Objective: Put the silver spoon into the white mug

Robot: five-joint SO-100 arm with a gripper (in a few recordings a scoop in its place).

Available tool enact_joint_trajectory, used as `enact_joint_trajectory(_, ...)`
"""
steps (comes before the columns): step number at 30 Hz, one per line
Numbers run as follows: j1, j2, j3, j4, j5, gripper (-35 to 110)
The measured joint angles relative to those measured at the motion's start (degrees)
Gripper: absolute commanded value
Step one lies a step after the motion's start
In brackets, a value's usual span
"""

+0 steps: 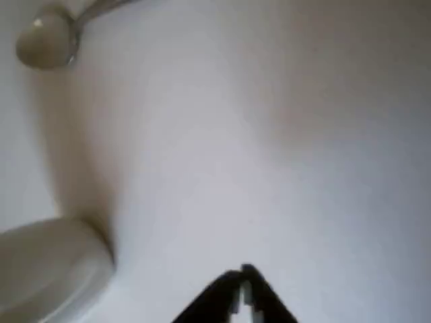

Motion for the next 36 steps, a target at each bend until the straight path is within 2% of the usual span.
enact_joint_trajectory(7,-0.44,0.00,0.26,-0.35,1.58,-1)
enact_joint_trajectory(10,0.70,-0.53,-0.44,-1.05,8.00,0)
enact_joint_trajectory(13,3.69,-0.62,-4.13,-3.78,19.60,15)
enact_joint_trajectory(16,0.35,-6.33,-8.96,-9.05,24.87,18)
enact_joint_trajectory(21,-0.18,-29.62,-22.85,-16.08,32.26,20)
enact_joint_trajectory(29,4.13,-79.63,-58.36,-13.54,45.97,28)
enact_joint_trajectory(36,6.68,-108.72,-80.51,-8.00,53.26,28)
